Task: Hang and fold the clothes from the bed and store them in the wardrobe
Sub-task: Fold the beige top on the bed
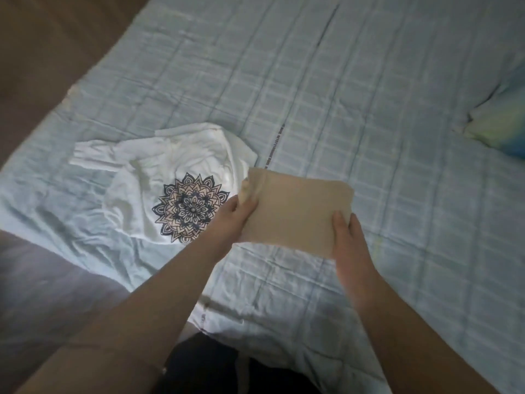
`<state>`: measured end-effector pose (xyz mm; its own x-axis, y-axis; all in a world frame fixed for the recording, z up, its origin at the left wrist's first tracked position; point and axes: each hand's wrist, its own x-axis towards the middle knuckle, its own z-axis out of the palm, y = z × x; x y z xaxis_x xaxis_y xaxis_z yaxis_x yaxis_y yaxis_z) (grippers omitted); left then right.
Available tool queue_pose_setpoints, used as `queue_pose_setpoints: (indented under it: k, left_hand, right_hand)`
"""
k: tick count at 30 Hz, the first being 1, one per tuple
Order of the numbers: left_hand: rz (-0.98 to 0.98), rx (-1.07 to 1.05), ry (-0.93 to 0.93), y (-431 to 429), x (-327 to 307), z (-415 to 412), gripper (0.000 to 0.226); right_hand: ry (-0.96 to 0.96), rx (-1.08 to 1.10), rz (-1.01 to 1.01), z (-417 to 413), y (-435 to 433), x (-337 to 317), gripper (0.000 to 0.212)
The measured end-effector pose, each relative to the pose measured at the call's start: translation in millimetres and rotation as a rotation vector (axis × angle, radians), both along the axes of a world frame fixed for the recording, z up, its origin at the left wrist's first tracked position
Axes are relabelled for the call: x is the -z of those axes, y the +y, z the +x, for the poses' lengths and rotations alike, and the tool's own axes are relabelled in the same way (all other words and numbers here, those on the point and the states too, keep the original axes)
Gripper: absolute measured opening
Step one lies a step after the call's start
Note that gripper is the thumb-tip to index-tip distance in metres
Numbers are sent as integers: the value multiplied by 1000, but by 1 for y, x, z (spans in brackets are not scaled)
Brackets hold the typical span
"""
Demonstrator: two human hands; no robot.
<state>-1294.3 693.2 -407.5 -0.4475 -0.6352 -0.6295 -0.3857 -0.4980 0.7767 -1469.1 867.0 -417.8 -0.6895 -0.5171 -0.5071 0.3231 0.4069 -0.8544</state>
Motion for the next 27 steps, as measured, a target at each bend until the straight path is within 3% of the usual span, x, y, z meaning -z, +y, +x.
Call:
queue_pose_setpoints:
  k: [6, 14, 17, 27]
  left_hand:
    - [-219, -144, 136, 7, -131, 99, 32]
    - [-485, -489, 162, -31, -239, 298, 26]
    - [-543, -690, 183, -47, -262, 404, 40]
    - [-755, -1209, 170, -57, -293, 732, 30]
  right_hand:
    - [229, -139, -98, 70, -21, -127, 61]
    - [416, -471, -299, 237, -144, -239, 29]
    - [446, -629, -367, 337, -198, -265, 29]
    - [530, -1023, -631, 680, -323, -314, 20]
